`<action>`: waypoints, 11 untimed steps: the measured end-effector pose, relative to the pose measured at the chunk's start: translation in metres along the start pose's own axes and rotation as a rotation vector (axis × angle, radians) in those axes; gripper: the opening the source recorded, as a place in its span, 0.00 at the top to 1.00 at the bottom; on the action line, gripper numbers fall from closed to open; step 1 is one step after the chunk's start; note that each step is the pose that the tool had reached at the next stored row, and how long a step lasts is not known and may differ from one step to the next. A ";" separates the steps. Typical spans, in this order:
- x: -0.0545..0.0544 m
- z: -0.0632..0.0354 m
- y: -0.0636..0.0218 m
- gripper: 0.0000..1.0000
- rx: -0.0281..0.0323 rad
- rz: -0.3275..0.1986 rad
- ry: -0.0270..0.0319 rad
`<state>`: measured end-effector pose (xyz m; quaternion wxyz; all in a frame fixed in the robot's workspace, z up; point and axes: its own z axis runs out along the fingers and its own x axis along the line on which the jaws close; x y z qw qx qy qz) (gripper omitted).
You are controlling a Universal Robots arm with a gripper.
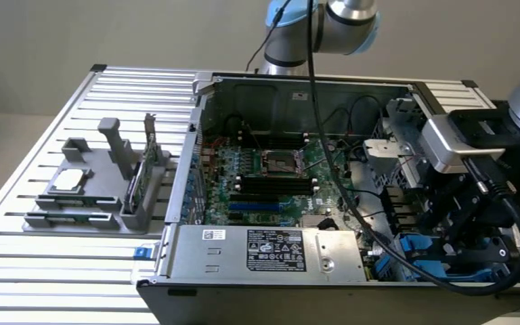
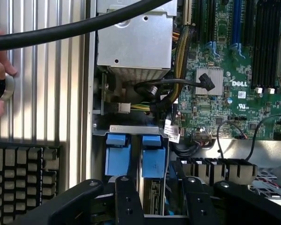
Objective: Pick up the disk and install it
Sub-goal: 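Insert the disk into the insertion slot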
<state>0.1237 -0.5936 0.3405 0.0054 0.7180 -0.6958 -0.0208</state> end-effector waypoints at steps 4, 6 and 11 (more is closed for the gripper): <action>-0.001 -0.0064 -0.0048 0.60 -0.0001 -0.005 0.0000; -0.002 -0.0116 -0.0064 0.68 -0.0001 -0.006 0.0000; -0.005 -0.0186 -0.0076 0.80 -0.0002 -0.009 0.0004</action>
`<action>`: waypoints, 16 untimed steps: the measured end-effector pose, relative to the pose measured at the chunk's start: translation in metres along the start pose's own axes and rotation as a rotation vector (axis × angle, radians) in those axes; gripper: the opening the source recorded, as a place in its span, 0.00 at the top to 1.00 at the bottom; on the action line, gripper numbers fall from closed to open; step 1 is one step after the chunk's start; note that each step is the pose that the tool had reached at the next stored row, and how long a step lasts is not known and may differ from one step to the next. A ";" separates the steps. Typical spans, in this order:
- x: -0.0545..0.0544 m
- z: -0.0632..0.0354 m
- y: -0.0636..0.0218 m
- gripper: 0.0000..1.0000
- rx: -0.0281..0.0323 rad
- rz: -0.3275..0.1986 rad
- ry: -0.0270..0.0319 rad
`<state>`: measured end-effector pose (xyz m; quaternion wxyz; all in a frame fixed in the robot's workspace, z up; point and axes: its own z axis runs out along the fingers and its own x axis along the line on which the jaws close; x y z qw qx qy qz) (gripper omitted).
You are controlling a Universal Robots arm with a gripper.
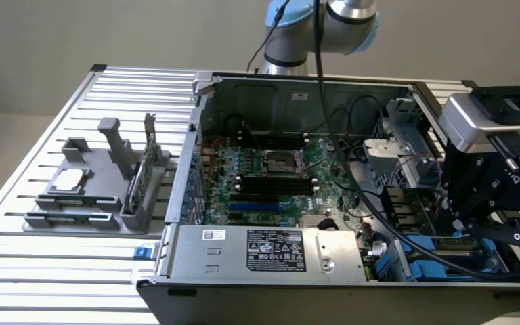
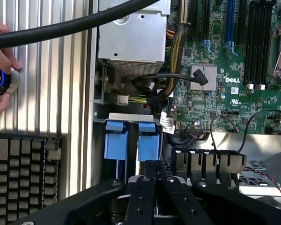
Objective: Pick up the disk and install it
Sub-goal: 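Insert the disk into the insertion slot, then insert the first disk wire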
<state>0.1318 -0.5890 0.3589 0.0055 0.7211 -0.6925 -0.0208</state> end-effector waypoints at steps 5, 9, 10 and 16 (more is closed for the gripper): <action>0.000 -0.0007 0.0000 0.87 -0.0011 -0.001 0.0003; 0.000 -0.0007 0.0000 0.87 -0.0011 -0.001 0.0003; 0.000 -0.0008 0.0000 0.87 -0.0011 -0.001 0.0004; 0.000 -0.0007 0.0000 0.87 -0.0011 -0.001 0.0003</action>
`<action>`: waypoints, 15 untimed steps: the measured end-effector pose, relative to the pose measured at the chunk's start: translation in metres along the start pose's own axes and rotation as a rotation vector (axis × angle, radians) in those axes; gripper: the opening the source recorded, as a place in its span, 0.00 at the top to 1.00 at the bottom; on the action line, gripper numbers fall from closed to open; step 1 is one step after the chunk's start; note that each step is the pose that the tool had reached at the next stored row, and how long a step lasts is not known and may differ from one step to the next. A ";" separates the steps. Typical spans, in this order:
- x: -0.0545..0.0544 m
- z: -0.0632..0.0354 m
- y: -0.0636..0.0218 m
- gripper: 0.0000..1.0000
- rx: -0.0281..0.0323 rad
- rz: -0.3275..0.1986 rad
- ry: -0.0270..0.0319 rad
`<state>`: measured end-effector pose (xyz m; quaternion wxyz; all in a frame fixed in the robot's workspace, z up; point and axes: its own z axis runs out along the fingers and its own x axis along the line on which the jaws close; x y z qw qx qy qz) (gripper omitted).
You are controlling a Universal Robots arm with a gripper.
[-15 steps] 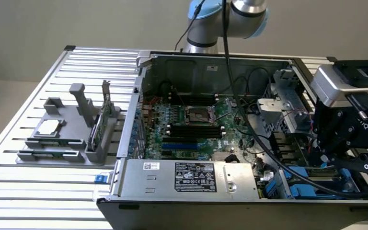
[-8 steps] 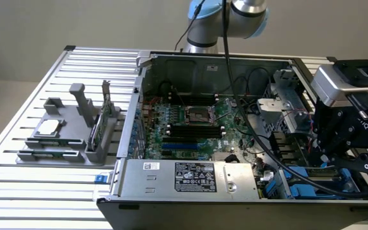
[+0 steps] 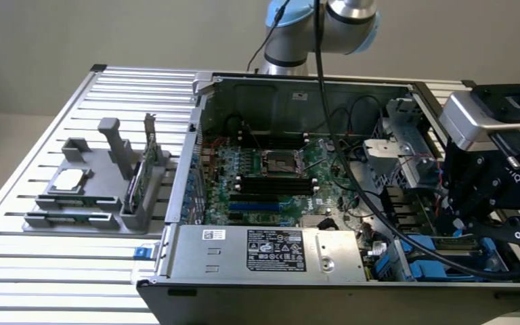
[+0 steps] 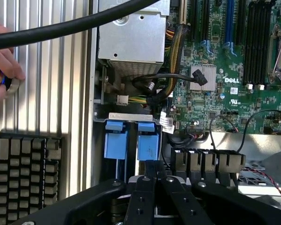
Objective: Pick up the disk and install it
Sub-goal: 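Insert the first disk wire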
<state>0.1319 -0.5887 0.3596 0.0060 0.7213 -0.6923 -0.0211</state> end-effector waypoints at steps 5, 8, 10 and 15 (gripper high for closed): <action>-0.003 -0.0018 -0.0023 0.87 0.0001 0.000 0.0002; -0.004 -0.0096 -0.0064 0.87 0.0001 0.000 0.0000; -0.004 -0.0166 -0.0097 0.87 0.0001 0.001 0.0002; -0.004 -0.0239 -0.0099 0.87 0.0020 0.055 -0.0018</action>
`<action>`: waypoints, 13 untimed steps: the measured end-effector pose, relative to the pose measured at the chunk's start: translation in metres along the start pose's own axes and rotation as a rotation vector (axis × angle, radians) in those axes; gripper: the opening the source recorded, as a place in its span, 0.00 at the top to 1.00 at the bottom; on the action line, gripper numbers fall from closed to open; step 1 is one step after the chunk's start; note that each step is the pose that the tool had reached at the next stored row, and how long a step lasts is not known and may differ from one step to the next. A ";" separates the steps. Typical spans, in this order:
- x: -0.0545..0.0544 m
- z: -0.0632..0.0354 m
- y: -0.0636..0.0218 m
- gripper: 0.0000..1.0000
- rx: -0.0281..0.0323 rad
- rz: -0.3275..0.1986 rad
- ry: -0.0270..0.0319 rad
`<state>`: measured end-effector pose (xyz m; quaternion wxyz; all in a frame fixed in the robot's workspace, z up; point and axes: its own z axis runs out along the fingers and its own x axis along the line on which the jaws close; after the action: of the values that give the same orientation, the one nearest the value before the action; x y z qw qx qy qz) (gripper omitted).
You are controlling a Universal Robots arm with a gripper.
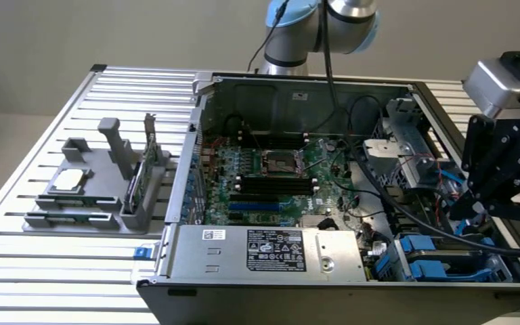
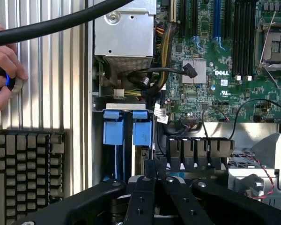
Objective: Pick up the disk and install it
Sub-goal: 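Insert the first disk wire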
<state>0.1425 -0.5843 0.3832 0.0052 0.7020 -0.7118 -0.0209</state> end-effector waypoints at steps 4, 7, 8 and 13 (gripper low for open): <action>0.000 -0.0029 0.0001 0.87 0.0018 0.053 -0.0022; 0.000 -0.0043 0.0002 0.87 0.0032 0.095 -0.0036; 0.000 -0.0046 0.0002 0.87 0.0037 0.108 -0.0042; 0.000 -0.0053 0.0002 0.87 0.0061 0.177 -0.0067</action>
<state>0.1425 -0.5843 0.3885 0.0026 0.6364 -0.7711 -0.0205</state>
